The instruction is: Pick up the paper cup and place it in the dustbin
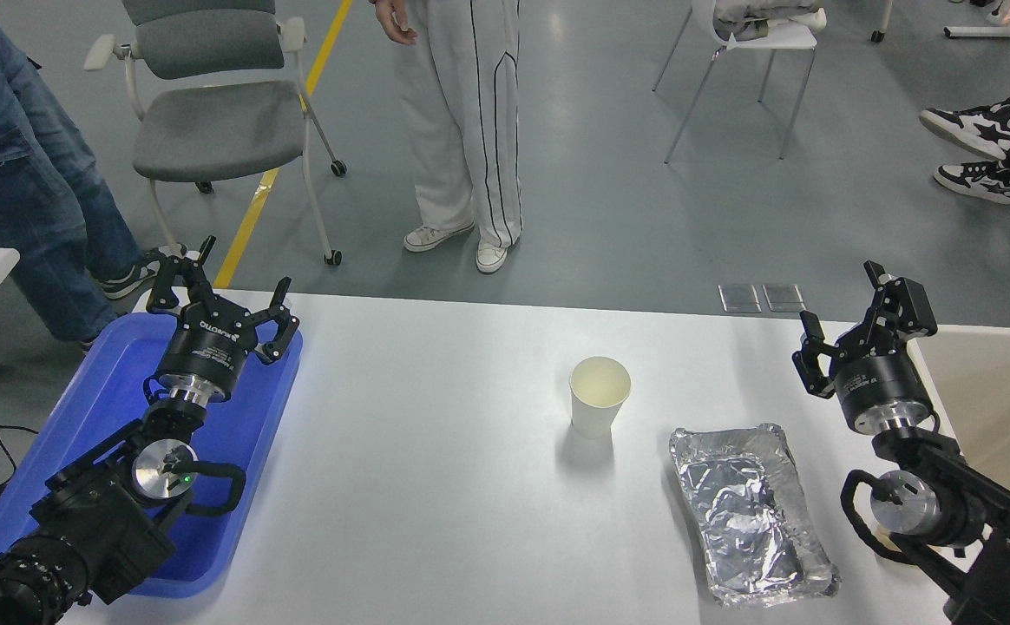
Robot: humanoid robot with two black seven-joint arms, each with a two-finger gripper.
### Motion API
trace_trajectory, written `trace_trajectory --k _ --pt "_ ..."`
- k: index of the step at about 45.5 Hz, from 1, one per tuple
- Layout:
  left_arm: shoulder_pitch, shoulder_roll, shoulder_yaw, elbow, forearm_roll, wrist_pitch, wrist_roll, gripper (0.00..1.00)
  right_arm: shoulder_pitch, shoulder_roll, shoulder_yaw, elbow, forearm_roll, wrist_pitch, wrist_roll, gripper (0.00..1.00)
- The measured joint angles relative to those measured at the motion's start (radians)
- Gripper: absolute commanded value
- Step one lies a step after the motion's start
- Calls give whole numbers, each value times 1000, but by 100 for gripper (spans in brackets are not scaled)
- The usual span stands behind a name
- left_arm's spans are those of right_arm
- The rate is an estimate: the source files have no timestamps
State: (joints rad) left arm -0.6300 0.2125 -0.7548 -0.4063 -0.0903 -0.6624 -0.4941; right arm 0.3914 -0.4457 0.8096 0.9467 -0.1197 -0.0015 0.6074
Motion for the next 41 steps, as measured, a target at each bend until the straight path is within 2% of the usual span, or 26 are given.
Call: trace_trajectory --k 41 --pt "0 1 0 1 0 0 0 100 -2 -5 0 0 0 0 0 100"
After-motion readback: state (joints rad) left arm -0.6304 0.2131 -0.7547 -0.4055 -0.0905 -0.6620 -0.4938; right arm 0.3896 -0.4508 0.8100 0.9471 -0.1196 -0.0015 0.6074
